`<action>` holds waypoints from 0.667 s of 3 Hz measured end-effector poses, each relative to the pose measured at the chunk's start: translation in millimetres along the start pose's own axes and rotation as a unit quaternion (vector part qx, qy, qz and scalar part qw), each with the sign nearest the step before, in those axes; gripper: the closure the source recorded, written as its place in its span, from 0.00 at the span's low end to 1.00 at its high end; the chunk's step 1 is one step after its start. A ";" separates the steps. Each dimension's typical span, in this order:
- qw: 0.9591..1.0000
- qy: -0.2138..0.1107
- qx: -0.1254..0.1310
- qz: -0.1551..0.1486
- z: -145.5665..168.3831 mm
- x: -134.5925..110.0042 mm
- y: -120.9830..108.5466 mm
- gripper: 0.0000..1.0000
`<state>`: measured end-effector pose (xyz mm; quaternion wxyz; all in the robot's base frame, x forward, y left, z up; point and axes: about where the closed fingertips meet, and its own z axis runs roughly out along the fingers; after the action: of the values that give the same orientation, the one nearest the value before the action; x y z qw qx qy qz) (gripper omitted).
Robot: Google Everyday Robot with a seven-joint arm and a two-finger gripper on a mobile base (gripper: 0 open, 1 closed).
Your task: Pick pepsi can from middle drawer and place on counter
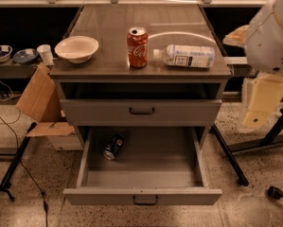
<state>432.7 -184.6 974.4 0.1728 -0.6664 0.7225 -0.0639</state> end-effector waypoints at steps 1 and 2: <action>0.987 0.011 -0.013 -0.160 31.4 -53.1 22.3 0.00; 0.956 0.021 -0.043 -0.289 76.2 -101.2 49.6 0.00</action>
Offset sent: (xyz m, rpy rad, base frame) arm -0.0222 0.1770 -0.1364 -0.3569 0.0772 0.8546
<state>416.8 -69.3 904.0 0.1032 -0.8521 0.5043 -0.0941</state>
